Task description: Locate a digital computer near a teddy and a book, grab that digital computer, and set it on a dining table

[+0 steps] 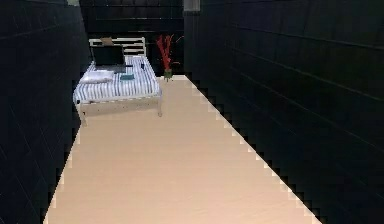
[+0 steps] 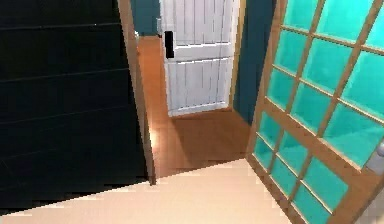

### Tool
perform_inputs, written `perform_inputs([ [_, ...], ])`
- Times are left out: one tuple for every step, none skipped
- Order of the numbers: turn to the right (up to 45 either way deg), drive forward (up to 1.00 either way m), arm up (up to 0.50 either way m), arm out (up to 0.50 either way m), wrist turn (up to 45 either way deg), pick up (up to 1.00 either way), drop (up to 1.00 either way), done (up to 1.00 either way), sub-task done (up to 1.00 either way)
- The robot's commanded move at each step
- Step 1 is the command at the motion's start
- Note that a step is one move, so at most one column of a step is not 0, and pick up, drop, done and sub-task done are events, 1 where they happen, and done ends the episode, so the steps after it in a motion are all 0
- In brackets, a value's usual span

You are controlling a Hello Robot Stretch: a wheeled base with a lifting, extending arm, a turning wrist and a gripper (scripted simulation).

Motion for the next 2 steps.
perform_inputs([
  [9.0,0.00,0.00,0.00,0.0,0.00,0.00,0.00,0.00],
  [0.0,0.30,0.00,0.00,0.0,0.00,0.00,0.00,0.00],
])
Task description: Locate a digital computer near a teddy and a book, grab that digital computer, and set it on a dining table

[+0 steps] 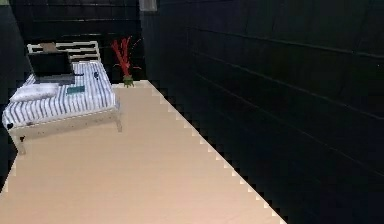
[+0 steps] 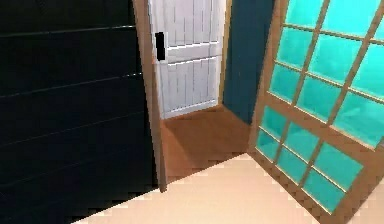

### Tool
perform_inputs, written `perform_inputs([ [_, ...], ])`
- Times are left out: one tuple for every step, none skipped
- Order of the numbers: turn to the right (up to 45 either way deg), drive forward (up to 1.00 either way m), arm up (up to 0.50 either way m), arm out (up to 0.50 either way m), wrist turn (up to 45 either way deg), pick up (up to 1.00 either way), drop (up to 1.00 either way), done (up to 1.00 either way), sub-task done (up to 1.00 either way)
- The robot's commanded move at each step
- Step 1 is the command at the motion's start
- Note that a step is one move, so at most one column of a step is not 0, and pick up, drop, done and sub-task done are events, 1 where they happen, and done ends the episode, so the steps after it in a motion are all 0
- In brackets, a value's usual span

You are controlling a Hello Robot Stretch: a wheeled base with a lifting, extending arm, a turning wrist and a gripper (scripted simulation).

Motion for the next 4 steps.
perform_inputs([
  [-3.0,0.00,0.00,0.00,0.0,0.00,0.00,0.00,0.00],
  [0.0,0.85,0.00,0.00,0.0,0.00,0.00,0.00,0.00],
  [-45.0,0.00,0.00,0.00,0.0,0.00,0.00,0.00,0.00],
  [-15.0,0.00,0.00,0.00,0.0,0.00,0.00,0.00,0.00],
])
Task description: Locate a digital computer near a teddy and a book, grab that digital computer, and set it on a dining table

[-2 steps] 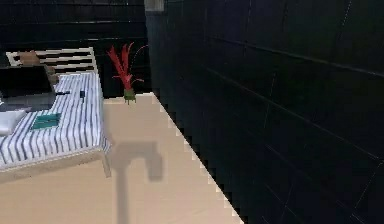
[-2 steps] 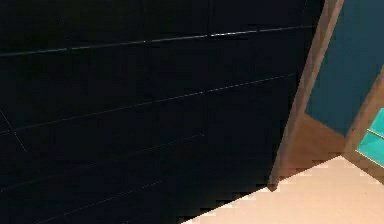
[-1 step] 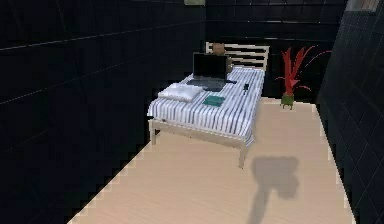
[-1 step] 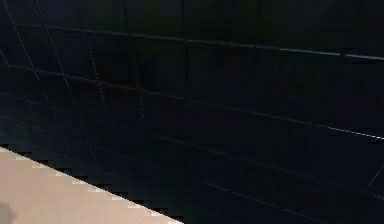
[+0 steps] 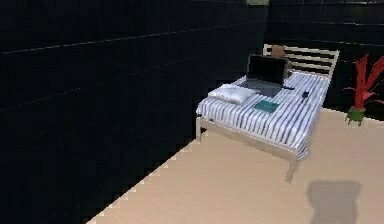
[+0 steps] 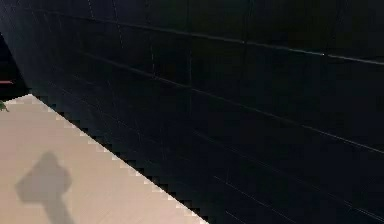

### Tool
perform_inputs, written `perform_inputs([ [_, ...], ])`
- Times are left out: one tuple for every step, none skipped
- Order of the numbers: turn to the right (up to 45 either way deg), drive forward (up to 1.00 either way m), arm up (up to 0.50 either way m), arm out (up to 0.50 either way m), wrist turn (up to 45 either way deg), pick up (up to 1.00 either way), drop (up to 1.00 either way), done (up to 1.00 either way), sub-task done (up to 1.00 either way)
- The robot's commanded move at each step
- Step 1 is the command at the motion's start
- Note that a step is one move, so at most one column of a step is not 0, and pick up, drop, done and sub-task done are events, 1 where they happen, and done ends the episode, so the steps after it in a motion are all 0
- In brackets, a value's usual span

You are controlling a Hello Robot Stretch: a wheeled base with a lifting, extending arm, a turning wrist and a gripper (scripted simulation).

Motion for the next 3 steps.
perform_inputs([
  [0.0,1.00,0.00,0.00,0.0,0.00,0.00,0.00,0.00],
  [-3.0,0.00,0.00,0.00,0.0,0.00,0.00,0.00,0.00],
  [0.0,0.30,0.00,0.00,0.0,0.00,0.00,0.00,0.00],
])
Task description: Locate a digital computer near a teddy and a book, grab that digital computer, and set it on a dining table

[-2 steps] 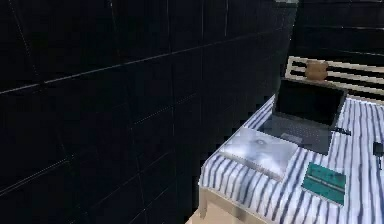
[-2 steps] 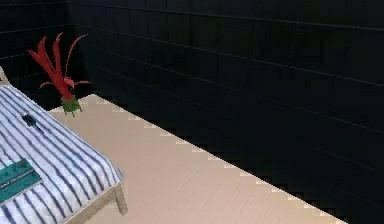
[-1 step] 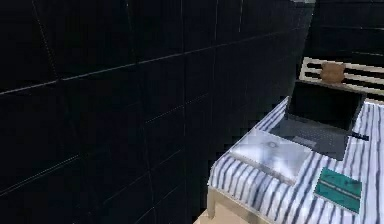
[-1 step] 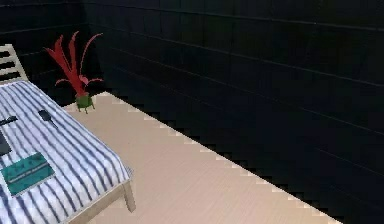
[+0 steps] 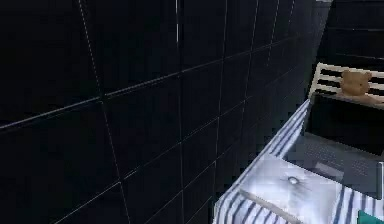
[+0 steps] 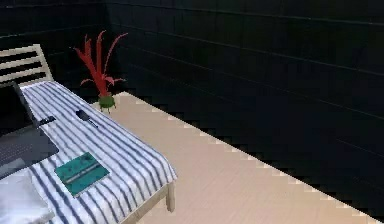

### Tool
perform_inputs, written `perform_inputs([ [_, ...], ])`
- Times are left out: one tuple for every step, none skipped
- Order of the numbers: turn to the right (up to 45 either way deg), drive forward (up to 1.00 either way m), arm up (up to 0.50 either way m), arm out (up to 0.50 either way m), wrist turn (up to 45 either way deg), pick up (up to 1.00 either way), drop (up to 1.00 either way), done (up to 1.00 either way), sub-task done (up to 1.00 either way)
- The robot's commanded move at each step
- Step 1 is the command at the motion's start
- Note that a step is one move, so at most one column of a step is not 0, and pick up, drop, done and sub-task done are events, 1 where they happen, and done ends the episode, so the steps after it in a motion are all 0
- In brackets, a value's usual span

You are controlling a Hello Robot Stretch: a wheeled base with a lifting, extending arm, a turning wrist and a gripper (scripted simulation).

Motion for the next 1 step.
perform_inputs([
  [45.0,0.00,0.00,0.00,0.0,0.00,0.00,0.00,0.00],
])
